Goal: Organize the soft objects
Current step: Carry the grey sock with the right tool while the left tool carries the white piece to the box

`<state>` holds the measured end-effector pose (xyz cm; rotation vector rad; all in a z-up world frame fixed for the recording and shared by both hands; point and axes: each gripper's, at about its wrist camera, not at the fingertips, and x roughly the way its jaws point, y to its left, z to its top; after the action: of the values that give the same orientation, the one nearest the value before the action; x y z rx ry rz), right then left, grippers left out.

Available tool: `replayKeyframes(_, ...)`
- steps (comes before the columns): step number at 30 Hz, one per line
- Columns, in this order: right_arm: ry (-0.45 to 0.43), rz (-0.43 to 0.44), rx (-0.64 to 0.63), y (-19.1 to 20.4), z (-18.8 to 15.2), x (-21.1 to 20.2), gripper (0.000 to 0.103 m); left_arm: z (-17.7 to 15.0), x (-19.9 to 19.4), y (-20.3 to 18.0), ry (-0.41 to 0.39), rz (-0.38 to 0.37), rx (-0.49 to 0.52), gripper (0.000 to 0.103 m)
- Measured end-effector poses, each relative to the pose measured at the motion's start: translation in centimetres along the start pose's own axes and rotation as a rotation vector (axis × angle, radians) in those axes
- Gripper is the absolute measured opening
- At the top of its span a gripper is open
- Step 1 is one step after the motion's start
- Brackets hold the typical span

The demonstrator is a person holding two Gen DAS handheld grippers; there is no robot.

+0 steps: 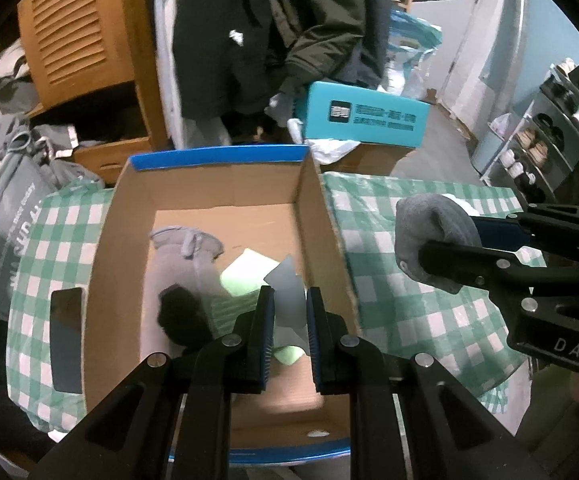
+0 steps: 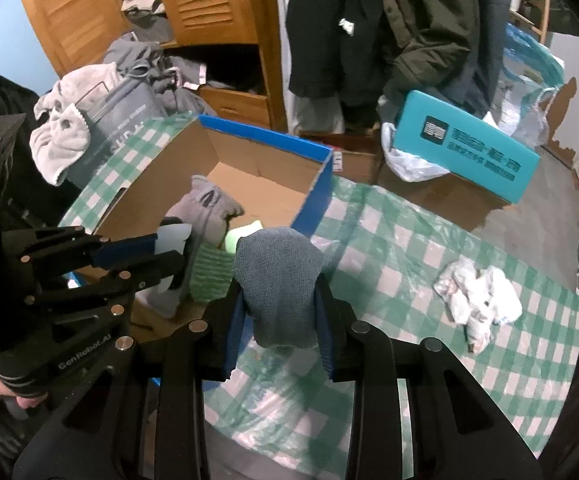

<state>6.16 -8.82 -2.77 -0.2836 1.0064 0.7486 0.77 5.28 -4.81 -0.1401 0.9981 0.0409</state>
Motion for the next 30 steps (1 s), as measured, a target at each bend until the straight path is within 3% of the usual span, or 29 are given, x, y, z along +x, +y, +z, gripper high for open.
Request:
replayKeyframes(22,0.083,0.035,-0.064,4.4,2.8,5.6,0.031,-0.9,1.9,6.2,0.067,0.024,-0.127,0.019)
replayKeyframes(29,0.097,0.054,-0.054,4.8,3.1,6.5,0.036,-0.9,1.7,6.5,0.049,0.063,-0.128,0.029)
replayKeyframes(30,0.096,0.056,-0.051,4.7,3.1,6.6,0.038,-0.9,1.7,6.6,0.049,0.066,-0.129,0.034)
